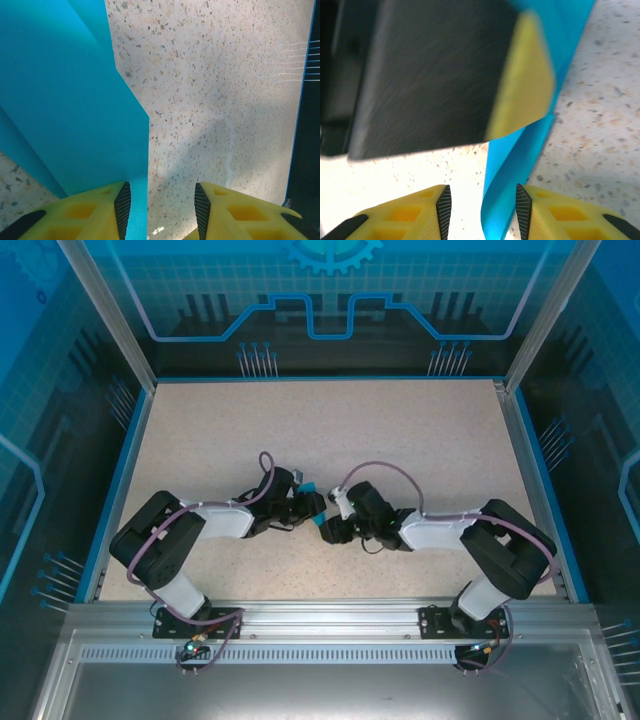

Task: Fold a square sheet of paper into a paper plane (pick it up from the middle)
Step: Fold the wing for the fifth time at the center of the table.

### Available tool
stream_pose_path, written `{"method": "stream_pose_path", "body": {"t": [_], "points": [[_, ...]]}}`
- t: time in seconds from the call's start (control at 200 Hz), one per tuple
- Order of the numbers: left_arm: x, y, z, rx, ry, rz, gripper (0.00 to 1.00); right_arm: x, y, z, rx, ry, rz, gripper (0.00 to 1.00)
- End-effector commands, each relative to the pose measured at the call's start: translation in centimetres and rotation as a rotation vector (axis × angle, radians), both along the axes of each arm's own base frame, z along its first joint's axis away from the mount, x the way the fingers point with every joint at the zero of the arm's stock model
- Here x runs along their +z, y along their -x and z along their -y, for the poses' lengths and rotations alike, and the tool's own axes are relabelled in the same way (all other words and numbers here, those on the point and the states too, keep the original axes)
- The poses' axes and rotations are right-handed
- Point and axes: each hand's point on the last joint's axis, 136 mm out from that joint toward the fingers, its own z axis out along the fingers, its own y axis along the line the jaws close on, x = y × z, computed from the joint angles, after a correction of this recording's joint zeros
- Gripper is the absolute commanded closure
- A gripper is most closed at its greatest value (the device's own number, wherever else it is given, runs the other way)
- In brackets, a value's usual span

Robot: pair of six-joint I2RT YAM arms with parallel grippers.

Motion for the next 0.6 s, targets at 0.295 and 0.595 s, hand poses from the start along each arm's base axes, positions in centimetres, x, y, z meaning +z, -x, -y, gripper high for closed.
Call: {"method": "stream_pose_path", "body": {"t": [0.295, 0.595], "points": [[1.9, -1.3, 0.3, 0.032, 0.043, 0.039, 0.58, -1.6, -0.6, -1.3, 0.032, 0.240, 0.321, 0.56], [2.0, -1.3, 0.2, 0.044, 0.057, 0.041, 0.58, -1.9, -0.6, -1.8, 0.032, 0.212, 0.330, 0.66]]}}
